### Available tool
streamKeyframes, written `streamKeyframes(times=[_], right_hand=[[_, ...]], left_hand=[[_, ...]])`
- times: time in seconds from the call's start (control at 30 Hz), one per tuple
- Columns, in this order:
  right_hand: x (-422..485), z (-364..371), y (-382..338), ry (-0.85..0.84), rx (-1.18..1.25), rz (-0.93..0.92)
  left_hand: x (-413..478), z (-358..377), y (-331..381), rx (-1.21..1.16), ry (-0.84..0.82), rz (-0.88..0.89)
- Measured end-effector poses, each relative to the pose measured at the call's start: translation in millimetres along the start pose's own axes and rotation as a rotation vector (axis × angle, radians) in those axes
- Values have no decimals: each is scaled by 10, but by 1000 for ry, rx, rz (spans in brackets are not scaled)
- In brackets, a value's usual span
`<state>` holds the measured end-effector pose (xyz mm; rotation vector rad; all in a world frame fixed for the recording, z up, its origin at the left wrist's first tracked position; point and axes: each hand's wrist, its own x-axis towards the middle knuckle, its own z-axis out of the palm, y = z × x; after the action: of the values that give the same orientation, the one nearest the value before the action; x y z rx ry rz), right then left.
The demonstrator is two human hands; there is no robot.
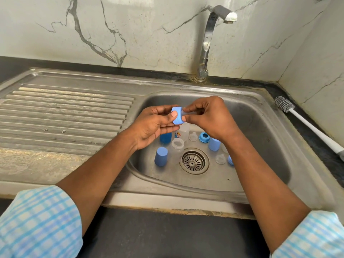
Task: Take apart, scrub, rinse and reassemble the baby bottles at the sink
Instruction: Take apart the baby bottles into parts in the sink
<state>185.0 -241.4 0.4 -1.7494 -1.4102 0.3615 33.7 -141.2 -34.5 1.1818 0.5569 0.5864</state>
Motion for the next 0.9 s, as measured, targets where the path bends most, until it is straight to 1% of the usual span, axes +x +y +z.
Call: streamKeyframes(times=[0.2, 0.33, 0.43, 0.63, 0.9], right_hand=[[19, 66, -2, 29, -98, -34], [23, 63, -44, 17, -143, -30], [19, 28, -51, -50, -111, 0], [18, -27, -19, -166, -140, -35], [9, -62, 27, -149, -13, 43]], left_hand=[[-18, 9, -36, -9, -29, -48], [-29, 24, -56, -6, -33, -30], [-38, 14, -73, 7, -26, 4], [-33, 24, -94, 0, 6, 17], [11, 29, -76, 16, 14, 59]])
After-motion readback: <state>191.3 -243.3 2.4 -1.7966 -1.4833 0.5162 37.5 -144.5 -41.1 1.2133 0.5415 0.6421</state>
